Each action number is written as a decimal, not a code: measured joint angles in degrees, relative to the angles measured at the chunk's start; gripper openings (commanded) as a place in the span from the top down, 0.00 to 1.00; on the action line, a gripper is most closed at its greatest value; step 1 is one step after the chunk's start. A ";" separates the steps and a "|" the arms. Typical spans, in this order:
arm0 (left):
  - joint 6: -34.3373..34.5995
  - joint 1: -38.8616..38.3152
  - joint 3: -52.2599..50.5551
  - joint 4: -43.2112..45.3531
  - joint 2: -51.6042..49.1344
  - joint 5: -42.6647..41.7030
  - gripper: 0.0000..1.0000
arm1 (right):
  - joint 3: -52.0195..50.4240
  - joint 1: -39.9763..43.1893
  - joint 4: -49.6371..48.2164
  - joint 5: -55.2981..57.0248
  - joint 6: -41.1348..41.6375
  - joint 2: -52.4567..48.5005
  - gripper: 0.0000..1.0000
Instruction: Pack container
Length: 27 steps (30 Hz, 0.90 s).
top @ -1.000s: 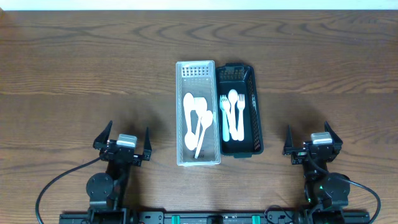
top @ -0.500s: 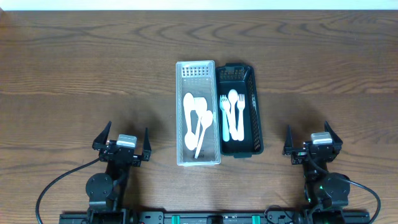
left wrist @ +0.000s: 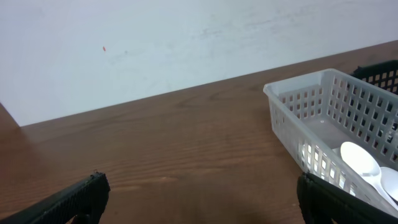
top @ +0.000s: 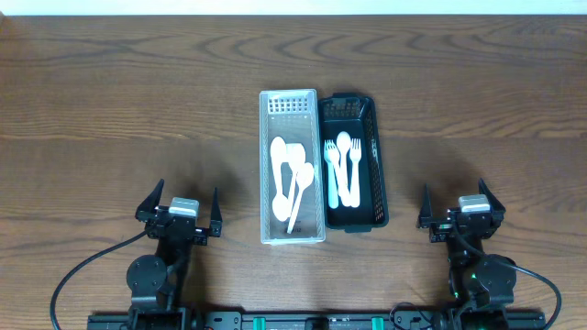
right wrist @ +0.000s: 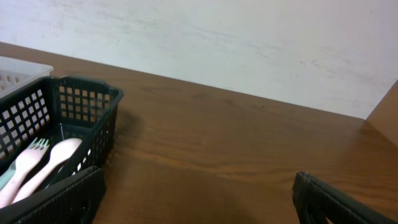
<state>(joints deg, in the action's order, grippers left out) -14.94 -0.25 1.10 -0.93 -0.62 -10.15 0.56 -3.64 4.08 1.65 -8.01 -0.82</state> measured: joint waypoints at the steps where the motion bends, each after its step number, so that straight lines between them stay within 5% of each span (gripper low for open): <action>1: 0.09 -0.09 0.00 0.00 0.00 0.02 0.02 | 0.00 0.00 0.00 0.00 0.00 0.00 0.01; 27: 3.10 -3.23 0.00 0.07 0.00 0.04 0.02 | 0.00 0.00 0.00 0.00 0.00 0.00 0.01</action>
<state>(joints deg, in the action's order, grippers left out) -11.84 -3.49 1.10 -0.86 -0.62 -10.11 0.56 -3.64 4.08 1.65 -8.01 -0.82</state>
